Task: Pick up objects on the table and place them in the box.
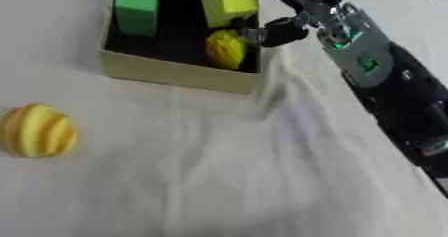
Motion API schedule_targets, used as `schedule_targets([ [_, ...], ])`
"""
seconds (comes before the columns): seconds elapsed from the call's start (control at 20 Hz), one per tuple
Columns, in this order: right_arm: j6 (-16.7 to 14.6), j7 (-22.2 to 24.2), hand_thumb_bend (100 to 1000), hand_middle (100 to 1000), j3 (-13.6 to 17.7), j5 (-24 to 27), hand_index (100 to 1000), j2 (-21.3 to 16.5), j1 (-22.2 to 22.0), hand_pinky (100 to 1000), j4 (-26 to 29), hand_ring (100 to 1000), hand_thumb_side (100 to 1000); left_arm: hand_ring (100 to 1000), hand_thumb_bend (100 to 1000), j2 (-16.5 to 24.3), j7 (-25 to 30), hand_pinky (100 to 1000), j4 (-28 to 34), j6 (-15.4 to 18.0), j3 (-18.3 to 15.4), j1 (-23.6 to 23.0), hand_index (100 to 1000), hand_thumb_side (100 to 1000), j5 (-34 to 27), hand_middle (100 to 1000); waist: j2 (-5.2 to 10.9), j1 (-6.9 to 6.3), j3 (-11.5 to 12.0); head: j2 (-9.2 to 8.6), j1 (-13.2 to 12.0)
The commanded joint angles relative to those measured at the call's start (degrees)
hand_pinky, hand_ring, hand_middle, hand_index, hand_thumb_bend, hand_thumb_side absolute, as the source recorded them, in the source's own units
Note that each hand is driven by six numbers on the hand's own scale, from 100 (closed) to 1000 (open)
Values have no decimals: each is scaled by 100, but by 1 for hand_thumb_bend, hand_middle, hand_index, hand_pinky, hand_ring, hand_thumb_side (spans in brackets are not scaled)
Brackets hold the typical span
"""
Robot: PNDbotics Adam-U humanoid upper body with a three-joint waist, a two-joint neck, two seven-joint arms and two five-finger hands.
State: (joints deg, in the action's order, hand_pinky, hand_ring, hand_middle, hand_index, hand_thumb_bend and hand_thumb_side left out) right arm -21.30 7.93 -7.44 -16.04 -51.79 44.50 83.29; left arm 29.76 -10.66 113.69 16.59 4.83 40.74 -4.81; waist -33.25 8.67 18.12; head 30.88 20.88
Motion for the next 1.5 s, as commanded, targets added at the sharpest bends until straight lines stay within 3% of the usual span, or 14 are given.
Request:
schedule_targets([
  [0.05, -67, 19, 100, 683, 32, -133, 809, -111, 70, 826, -26, 848, 100, 761, 100, 113, 25, 666, 91, -5, 0, 84, 843, 603, -31, 706, 116, -31, 11, -91, 32],
  [0.15, -126, 109, 100, 779, 28, -217, 890, -111, 77, 850, -24, 894, 100, 761, 100, 115, 33, 666, 91, -10, 5, 80, 843, 601, -34, 706, 105, -28, 11, -90, 39],
  [0.4, -330, 483, 200, 846, 45, -434, 949, -126, 79, 890, -5, 943, 100, 762, 100, 119, 57, 666, 91, -21, 25, 89, 843, 607, -42, 707, 93, -13, 14, -106, 48],
  [0.65, -407, 757, 370, 827, 125, -499, 966, -129, 83, 917, 2, 944, 100, 762, 100, 133, 76, 666, 91, -36, 40, 64, 843, 613, -50, 707, 100, 2, 16, -111, 61],
  [0.85, -438, 718, 438, 855, 176, -560, 977, -145, 89, 948, 41, 962, 100, 763, 100, 136, 90, 666, 91, -49, 53, 40, 843, 614, -55, 707, 132, -2, -14, -73, 43],
  [1.05, -470, 799, 340, 857, 198, -454, 983, -153, 91, 963, 56, 960, 100, 762, 100, 136, 103, 665, 91, -56, 61, 22, 843, 614, -59, 706, 162, -11, -24, -47, 37],
  [1.2, -395, 781, 416, 849, 240, -306, 982, -167, 96, 961, 72, 953, 119, 762, 100, 137, 111, 665, 91, -66, 64, 6, 843, 613, -62, 705, 183, -13, -39, -29, 29],
  [1.3, -296, 697, 435, 846, 247, -237, 987, -175, 97, 962, 96, 952, 208, 761, 100, 137, 122, 665, 91, -75, 69, 5, 844, 613, -63, 704, 193, -10, -41, -27, 26],
  [1.5, -178, 536, 382, 843, 235, -78, 995, -190, 81, 963, 183, 948, 204, 761, 100, 134, 146, 664, 91, -88, 83, 1, 843, 616, -70, 703, 211, 5, -24, -29, 25],
])
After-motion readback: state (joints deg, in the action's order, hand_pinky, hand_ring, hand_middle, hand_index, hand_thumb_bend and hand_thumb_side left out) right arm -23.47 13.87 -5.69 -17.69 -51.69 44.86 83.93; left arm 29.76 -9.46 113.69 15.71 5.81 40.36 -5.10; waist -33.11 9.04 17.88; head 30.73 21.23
